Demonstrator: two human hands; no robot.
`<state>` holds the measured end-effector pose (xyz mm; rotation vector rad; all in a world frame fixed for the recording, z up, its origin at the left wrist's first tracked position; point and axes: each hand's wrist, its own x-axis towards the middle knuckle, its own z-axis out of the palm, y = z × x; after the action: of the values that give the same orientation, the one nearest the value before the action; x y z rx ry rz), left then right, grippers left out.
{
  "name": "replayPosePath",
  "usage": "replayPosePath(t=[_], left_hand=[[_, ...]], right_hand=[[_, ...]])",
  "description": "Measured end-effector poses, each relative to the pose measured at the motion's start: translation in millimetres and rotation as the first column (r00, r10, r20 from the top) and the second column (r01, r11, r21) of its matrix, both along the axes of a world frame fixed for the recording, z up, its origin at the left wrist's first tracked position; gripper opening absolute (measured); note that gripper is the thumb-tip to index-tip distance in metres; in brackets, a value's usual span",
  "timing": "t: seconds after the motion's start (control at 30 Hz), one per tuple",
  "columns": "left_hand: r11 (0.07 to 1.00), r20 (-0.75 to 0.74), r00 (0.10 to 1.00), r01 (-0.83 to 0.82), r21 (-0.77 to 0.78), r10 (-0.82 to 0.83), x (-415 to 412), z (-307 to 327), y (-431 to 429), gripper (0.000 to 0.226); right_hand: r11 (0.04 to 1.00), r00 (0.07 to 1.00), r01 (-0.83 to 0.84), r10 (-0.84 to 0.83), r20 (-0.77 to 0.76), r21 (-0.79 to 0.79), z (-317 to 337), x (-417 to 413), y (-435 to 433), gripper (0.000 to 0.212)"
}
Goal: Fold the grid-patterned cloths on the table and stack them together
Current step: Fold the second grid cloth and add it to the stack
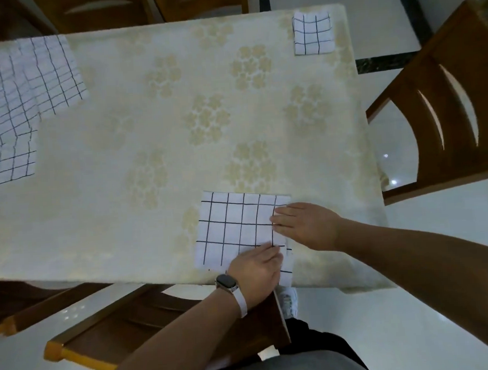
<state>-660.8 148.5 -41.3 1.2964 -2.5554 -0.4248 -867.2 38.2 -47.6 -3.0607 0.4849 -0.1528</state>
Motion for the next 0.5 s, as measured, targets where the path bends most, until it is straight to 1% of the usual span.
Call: replayPosePath(t=[0.07, 0.23, 0.37, 0.5], left_hand=[[0.999, 0.007, 0.999, 0.041, -0.004, -0.041, -3.1, -4.0, 0.3, 0.027], [0.994, 0.074, 0.992, 0.107, -0.028, -0.105, -2.2, -6.4, 3.5, 0.031], [0.983, 0.026, 0.984, 0.173, 0.056, -0.174, 6.2, -24.9, 9.6, 0.027], [0.969, -0.018, 0.97, 0.244, 0.037, -0.243, 6.9, -19.1, 6.2, 0.023]], right_hand=[[0.999, 0.999, 0.029, -0.028, -0.035, 0.028, -2.1, -3.7, 3.1, 0.036], [0.996, 0.992, 0.062, -0.055, -0.112, 0.062, -1.6, -9.6, 12.5, 0.042], [0.991, 0.985, 0.096, -0.081, -0.155, 0.089, 2.5, -12.7, 21.2, 0.045], [0.983, 0.968, 0.14, -0.11, -0.223, 0.119, 2.6, -13.4, 29.6, 0.044]])
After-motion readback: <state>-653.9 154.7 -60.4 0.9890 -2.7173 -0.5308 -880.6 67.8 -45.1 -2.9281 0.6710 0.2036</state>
